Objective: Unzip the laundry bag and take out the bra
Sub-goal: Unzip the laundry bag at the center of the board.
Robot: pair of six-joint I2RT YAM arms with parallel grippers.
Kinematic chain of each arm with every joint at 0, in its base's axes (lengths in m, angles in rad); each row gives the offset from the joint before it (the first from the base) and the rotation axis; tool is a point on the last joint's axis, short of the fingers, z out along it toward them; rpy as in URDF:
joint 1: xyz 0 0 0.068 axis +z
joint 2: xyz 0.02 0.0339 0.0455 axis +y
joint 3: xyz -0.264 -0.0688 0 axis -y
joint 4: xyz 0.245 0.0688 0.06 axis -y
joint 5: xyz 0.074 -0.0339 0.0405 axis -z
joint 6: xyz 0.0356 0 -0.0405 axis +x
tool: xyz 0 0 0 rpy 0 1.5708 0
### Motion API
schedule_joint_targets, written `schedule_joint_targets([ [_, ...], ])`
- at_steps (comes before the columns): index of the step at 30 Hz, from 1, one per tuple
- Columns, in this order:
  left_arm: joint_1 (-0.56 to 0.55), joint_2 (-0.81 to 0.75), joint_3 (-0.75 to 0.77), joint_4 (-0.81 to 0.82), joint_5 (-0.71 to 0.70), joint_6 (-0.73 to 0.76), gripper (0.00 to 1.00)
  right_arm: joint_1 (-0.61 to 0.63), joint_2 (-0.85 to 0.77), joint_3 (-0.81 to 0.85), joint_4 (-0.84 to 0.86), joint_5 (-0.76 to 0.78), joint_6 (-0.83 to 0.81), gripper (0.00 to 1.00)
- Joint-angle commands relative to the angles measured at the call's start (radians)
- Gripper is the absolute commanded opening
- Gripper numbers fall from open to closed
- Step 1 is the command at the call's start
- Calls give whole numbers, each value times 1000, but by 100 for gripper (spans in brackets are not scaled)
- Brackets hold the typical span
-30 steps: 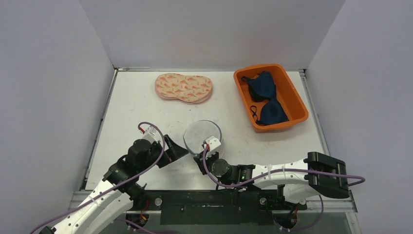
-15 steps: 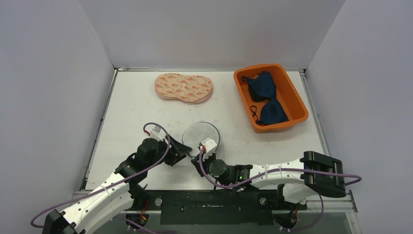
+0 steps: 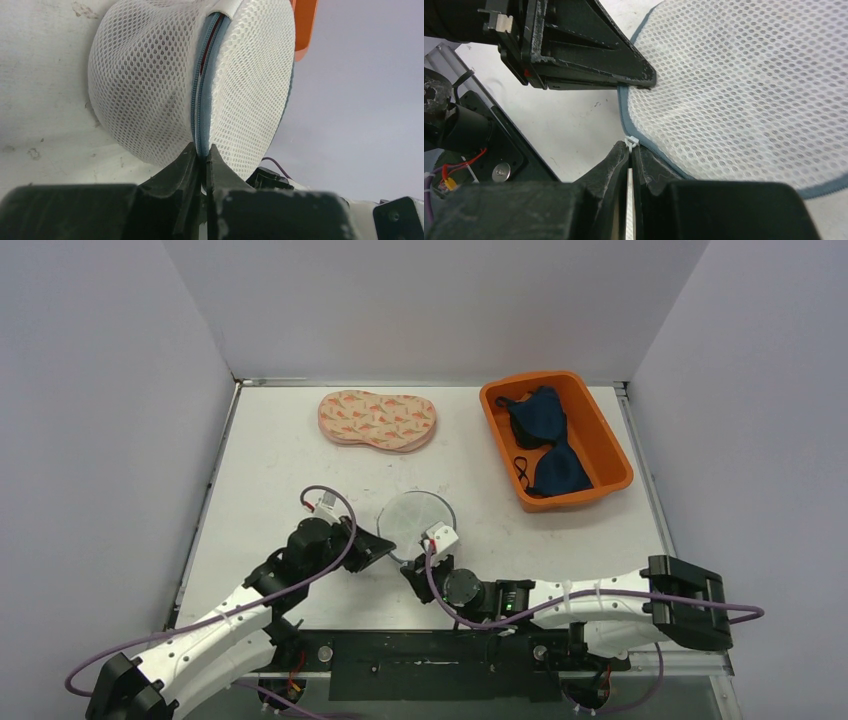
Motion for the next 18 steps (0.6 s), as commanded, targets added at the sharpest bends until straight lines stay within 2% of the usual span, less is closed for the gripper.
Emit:
schedule_joint_targets([
  [1, 4, 20, 62, 33, -23, 69, 0, 10, -105, -32, -78, 76, 29, 5],
  [5, 5, 43, 83, 31, -2, 106, 0, -8, -167, -65, -185, 152, 73, 5],
  [12, 18, 112, 150, 40, 67, 235, 0, 16, -272, -125, -182, 179, 58, 5],
  [15, 36, 180, 259, 22, 129, 297, 0, 49, -260, -110, -174, 185, 43, 5],
  [18, 41, 277, 396, -1, 181, 361, 10, 67, -222, -93, -126, 181, 28, 5],
])
